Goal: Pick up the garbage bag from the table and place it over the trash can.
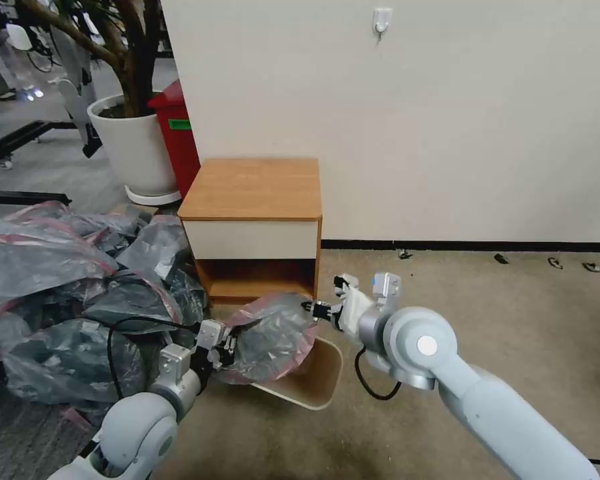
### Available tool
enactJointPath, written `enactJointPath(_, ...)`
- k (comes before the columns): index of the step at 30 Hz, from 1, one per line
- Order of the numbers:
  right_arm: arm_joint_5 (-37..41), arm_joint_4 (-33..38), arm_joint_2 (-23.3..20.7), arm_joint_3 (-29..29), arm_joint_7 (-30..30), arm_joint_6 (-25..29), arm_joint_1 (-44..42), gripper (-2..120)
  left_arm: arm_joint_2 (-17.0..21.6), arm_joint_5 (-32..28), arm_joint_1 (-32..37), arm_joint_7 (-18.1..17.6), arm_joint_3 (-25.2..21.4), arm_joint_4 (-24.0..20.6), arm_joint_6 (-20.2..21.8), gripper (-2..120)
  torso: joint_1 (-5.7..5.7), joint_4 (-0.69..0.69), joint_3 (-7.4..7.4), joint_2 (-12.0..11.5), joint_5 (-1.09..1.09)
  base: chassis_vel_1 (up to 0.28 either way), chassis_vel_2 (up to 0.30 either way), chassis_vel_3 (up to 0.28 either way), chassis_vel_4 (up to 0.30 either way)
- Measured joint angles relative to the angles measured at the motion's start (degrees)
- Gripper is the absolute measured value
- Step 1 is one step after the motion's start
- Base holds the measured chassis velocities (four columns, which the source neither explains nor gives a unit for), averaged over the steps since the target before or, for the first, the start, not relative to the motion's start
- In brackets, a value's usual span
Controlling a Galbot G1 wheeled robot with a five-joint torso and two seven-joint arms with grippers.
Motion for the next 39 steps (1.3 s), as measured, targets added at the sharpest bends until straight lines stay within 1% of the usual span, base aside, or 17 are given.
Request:
enactJointPath(3, -0.68, -1.78, -0.07, 0.36, -0.18, -0.07, 0.07, 0, 0.01, 0.04, 0.49, 1.59, -0.43, 0.01, -0.49, 3, 0.00, 0.00, 0.00, 0.00, 0.00, 0.000, 0.000, 0.000, 0.000)
enactJointPath(8, -1.52, -2.66, -0.53, 0.58, -0.28, -0.65, -0.37, 0, -0.26, -0.20, 0.72, 2.45, -0.92, 0.06, -1.22, 3, 0.00, 0.00, 0.00, 0.00, 0.00, 0.000, 0.000, 0.000, 0.000)
enactJointPath(12, -2.30, -3.18, -1.30, 1.07, -0.41, -2.02, -1.40, 0, -0.64, -1.23, 0.80, 4.31, -1.59, 0.46, -3.02, 3, 0.00, 0.00, 0.00, 0.00, 0.00, 0.000, 0.000, 0.000, 0.000)
enactJointPath(18, -3.15, -2.93, -2.26, 1.82, -0.71, -2.91, -3.25, 0, -1.54, -3.50, 0.07, 4.60, -2.48, 1.04, -4.41, 3, 0.00, 0.00, 0.00, 0.00, 0.00, 0.000, 0.000, 0.000, 0.000)
enactJointPath(22, -3.37, -1.96, -2.98, 2.80, -0.82, -3.04, -4.80, 0, -2.21, -4.41, -0.91, 3.63, -3.27, 1.74, -5.17, 3, 0.00, 0.00, 0.00, 0.00, 0.00, 0.000, 0.000, 0.000, 0.000)
enactJointPath(25, -3.39, -0.80, -3.34, 3.56, -0.82, -3.11, -5.94, 4, -3.07, -5.74, -2.20, 1.16, -3.55, 2.35, -5.50, 3, 0.00, 0.00, 0.00, 0.00, 0.00, 0.000, 0.000, 0.000, 0.000)
enactJointPath(27, -3.39, -0.75, -3.34, 3.58, -0.82, -3.11, -5.97, 4, -3.10, -5.76, -2.24, 1.06, -3.55, 2.38, -5.51, 3, -0.01, 0.00, 0.00, 0.00, 0.00, 0.000, 0.000, 0.000, 0.000)
enactJointPath(28, -3.39, -0.21, -3.40, 3.89, -0.80, -3.13, -6.36, 5, -3.42, -5.87, -2.74, 0.00, -3.55, 2.72, -5.51, 3, 0.00, 0.00, 0.00, 0.00, -0.01, 0.000, 0.000, 0.000, 0.000)
enactJointPath(31, -3.39, 0.46, -3.42, 4.20, -0.77, -3.15, -6.77, 5, -3.82, -5.90, -3.36, -0.80, -3.48, 3.14, -5.53, 3, 0.00, 0.00, 0.00, 0.00, 0.00, 0.000, 0.000, 0.000, 0.000)
enactJointPath(34, -3.31, 2.06, -3.40, 4.54, -0.65, -3.20, -7.93, 4, -4.84, -5.89, -4.83, -2.91, -2.94, 4.22, -5.71, 3, 0.00, 0.00, 0.00, 0.00, -0.01, 0.000, 0.000, 0.000, 0.000)
enactJointPath(35, -3.31, 2.06, -3.40, 4.54, -0.65, -3.20, -7.93, 4, -4.84, -5.89, -4.83, -2.91, -2.94, 4.22, -5.71, 3, 0.00, 0.00, 0.00, 0.00, -0.01, 0.000, 0.000, 0.000, 0.000)
enactJointPath(36, -3.33, 2.20, -3.34, 4.60, -0.61, -3.20, -7.97, 0, -4.86, -5.78, -4.94, -3.18, -2.79, 4.45, -5.74, 3, 0.00, 0.00, 0.00, 0.00, -0.01, 0.000, 0.000, 0.000, 0.000)
enactJointPath(39, -3.48, 1.79, -3.43, 4.96, -0.48, -3.18, -7.34, 1, -4.70, -5.34, -4.86, -3.26, -2.46, 4.82, -5.80, 3, 0.00, 0.01, 0.00, 0.00, 0.00, 0.000, 0.000, 0.000, 0.000)
